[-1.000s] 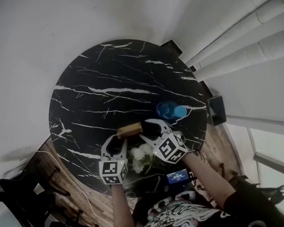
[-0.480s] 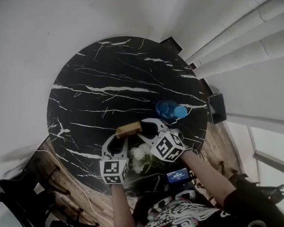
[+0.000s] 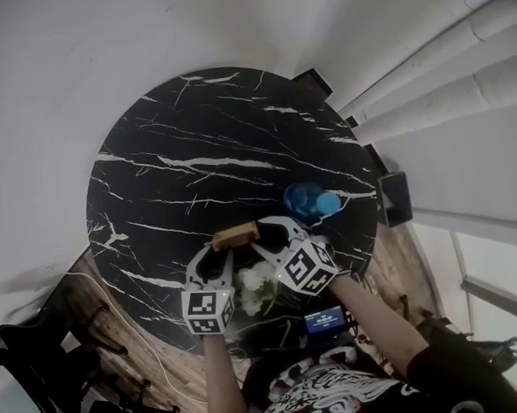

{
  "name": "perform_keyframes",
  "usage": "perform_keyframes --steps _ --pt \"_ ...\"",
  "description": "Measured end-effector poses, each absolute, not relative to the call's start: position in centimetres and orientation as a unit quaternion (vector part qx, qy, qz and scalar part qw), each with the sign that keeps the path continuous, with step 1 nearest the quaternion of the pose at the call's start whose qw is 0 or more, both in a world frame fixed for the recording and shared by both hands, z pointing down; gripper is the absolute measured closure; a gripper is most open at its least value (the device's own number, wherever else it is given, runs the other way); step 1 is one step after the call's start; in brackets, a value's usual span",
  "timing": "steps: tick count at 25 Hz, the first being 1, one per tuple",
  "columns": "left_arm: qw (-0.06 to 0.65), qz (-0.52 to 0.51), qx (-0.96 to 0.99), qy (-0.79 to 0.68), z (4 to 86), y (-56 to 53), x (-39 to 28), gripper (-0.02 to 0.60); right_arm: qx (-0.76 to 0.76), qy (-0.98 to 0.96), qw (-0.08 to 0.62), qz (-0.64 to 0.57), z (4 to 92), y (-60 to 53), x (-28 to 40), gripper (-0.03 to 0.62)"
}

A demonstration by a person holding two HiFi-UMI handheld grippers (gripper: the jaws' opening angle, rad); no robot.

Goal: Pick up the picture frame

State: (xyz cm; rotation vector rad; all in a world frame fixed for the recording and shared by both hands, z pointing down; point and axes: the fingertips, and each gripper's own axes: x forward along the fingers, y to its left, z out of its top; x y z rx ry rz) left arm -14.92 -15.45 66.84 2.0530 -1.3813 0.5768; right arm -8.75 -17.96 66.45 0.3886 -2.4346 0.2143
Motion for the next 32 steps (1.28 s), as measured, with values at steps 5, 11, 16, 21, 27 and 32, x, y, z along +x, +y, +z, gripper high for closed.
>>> perform_keyframes --steps 5,11,16,21,27,32 --pt "0.296 0.22 0.774 -0.515 66.8 -15.2 -14.7 0.436 0.155 -0.929 0.325 0.089 66.1 -17.7 -8.5 0.439" --pt "0.297 0.216 0.779 -0.508 66.2 -15.3 -14.4 0.44 0.16 -0.928 0.323 0.096 65.5 -17.8 -8.1 0.439" --pt "0.296 0.205 0.785 -0.504 65.3 -15.7 -14.2 0.448 0.163 -0.927 0.323 0.099 64.8 -18.1 -7.8 0.439" --pt "0.297 0.199 0.786 -0.505 64.8 -15.7 -14.2 0.457 0.166 -0.924 0.328 0.102 64.4 -18.1 -7.6 0.439" --pt "0.318 0.182 0.793 -0.486 63.9 -15.2 -14.4 0.477 0.166 -0.926 0.325 0.1 63.3 -17.7 -7.6 0.439" --pt "0.322 0.169 0.796 -0.484 62.8 -15.5 -14.3 0.477 0.177 -0.926 0.318 0.096 62.1 -17.8 -7.5 0.439"
